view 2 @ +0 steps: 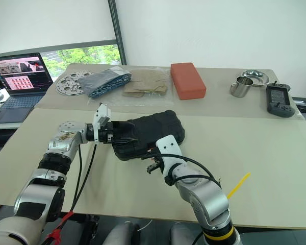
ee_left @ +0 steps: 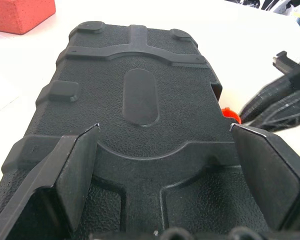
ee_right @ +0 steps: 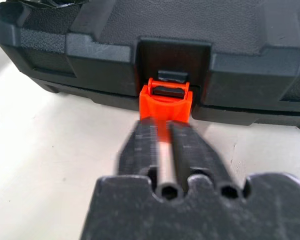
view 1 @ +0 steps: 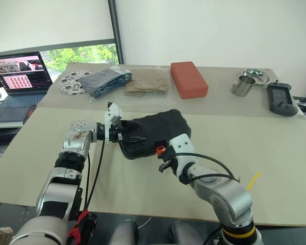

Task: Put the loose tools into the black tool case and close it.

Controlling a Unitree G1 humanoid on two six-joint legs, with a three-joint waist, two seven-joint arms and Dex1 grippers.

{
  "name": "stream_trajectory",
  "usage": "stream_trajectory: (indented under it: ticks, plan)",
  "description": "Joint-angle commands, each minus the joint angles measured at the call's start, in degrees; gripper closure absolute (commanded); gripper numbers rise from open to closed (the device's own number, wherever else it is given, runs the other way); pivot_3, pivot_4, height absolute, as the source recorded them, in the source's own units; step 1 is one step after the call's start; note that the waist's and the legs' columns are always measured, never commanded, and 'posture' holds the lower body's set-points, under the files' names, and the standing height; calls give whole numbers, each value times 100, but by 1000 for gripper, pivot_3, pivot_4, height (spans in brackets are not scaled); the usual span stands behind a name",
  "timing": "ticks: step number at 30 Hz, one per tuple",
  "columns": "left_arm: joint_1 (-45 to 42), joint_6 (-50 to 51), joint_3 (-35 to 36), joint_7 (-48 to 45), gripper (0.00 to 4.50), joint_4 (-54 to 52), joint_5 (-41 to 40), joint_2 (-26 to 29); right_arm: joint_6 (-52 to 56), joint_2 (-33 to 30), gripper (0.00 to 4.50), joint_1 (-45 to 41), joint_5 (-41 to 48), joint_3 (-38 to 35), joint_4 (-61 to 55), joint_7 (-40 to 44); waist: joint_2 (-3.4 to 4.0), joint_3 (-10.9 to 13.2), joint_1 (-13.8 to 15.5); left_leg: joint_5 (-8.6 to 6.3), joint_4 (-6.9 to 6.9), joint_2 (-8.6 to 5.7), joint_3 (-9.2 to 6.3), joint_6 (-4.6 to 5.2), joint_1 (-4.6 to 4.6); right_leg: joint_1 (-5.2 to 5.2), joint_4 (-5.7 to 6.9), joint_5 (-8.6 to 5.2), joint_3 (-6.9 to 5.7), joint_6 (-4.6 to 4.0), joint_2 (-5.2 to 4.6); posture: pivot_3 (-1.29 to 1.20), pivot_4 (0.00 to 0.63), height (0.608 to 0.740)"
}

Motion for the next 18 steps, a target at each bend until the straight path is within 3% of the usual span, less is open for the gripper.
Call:
stream_trajectory:
  ticks: [1, 7, 14, 18]
  plan:
    - [92, -4, -107, 23, 0, 65, 113, -8, 19, 11, 2064, -65, -27, 66, -216, 3, 0, 0, -1, 0, 0, 0, 0, 0, 0, 0, 0, 0, 0, 0, 0, 0, 150, 740]
    - [122, 0, -111, 1, 0, 62, 111, 29, 39, 198, 51, -29, -28, 124, -121, -51, 0, 0, -3, 0, -1, 1, 0, 0, -1, 0, -3, -1, 0, 2, 0, 0, 150, 740]
    - [111, 1, -125, -16, 0, 85, 121, 57, -234, 465, 51, 42, -146, 55, 338, -127, 0, 0, -10, 0, -2, 2, -1, 0, -1, -2, -3, -3, 0, 5, 0, 0, 150, 740]
    - [93, -11, -137, -22, 0, 115, 140, 75, -351, 552, 1168, 53, -181, 5, 471, -137, 0, 0, -21, 0, -4, 2, -1, 0, -1, -3, -4, -3, 0, 4, 0, 0, 150, 740]
